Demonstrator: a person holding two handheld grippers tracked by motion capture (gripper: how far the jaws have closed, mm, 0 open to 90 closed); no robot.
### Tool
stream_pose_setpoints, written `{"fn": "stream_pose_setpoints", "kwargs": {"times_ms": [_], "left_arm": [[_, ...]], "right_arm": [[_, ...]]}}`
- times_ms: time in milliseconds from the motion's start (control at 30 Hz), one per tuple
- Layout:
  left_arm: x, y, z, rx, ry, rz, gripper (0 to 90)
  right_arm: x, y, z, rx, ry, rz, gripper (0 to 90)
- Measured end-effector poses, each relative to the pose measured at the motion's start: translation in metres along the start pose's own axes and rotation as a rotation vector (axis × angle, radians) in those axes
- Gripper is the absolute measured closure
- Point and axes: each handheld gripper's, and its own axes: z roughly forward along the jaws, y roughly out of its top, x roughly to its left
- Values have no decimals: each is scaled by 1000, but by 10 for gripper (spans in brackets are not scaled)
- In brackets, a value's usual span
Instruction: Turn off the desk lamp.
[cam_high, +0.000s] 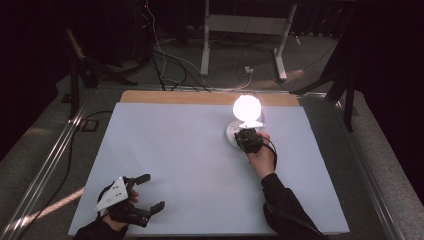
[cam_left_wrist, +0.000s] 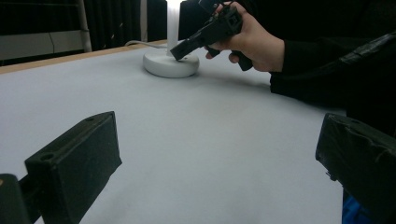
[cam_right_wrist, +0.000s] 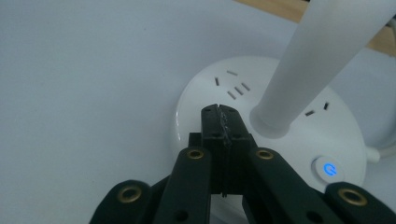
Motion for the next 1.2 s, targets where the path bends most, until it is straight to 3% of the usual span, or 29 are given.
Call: {"fn": "stream_pose_setpoints", "kwargs": {"times_ms": [500,1200], "left_arm": [[0,0,0,0,2,-1,5],[0,0,0,2,1,0,5]], "right_arm": [[3,14,-15,-53,22,2,900],[6,3,-2,-33,1,7,900]]}}
